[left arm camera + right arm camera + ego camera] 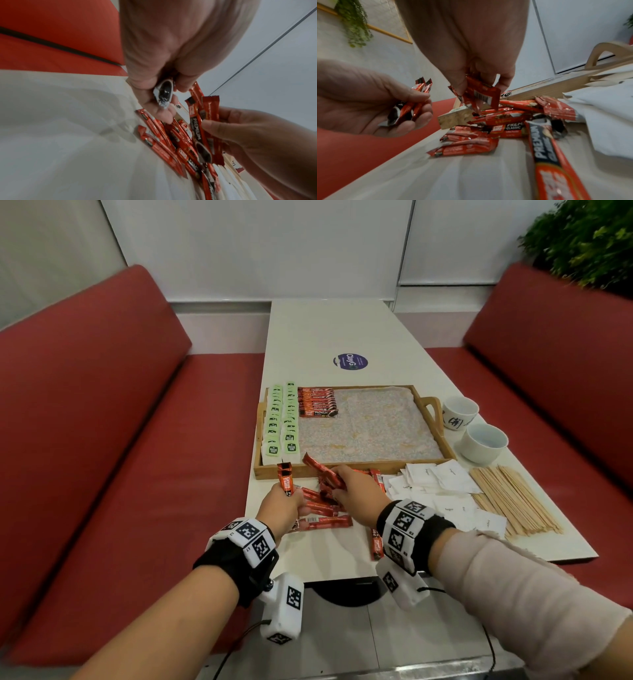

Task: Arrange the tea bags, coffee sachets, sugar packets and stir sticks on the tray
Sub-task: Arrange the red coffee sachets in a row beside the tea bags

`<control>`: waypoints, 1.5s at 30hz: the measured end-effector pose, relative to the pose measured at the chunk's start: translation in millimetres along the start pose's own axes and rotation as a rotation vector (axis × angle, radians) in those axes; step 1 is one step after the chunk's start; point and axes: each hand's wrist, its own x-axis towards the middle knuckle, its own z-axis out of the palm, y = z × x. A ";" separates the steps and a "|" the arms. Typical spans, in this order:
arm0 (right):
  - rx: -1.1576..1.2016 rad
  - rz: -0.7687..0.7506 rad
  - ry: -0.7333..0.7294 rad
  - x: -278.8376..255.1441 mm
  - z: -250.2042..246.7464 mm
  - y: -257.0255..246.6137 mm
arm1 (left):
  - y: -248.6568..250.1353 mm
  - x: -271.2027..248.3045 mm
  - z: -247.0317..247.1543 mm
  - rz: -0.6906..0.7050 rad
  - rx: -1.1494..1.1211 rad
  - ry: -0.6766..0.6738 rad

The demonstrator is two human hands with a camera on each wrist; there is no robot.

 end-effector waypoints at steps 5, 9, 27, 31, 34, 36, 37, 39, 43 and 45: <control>0.101 -0.009 0.046 7.1 -4.7 -6.7 | 8.3 -5.7 12.6 -0.003 -0.046 -0.075; 0.186 -0.003 0.057 11.3 -6.3 -11.4 | 16.8 -7.4 21.8 0.028 -0.127 -0.073; -0.028 0.010 0.048 5.2 -19.1 -13.8 | 38.8 2.4 37.9 -0.012 -0.098 -0.144; 0.033 -0.020 -0.026 3.8 -25.8 -14.9 | 40.5 8.4 35.6 -0.035 -0.174 -0.121; 0.131 -0.027 -0.032 3.3 -33.0 -17.1 | 41.7 11.2 34.7 -0.035 -0.212 -0.111; 0.188 -0.018 0.003 5.5 -35.2 -16.7 | 43.6 12.0 34.6 -0.025 -0.224 -0.117; 0.209 -0.003 0.023 7.0 -35.4 -16.0 | 44.4 12.0 34.7 -0.018 -0.232 -0.127; 0.256 0.041 0.051 9.6 -35.4 -14.2 | 44.4 11.7 35.3 -0.003 -0.240 -0.146; 0.386 0.099 0.090 13.7 -39.0 -11.8 | 44.2 12.4 34.2 0.048 -0.218 -0.162; 0.423 0.120 0.121 17.4 -39.7 -10.5 | 45.0 13.7 32.4 0.038 -0.209 -0.158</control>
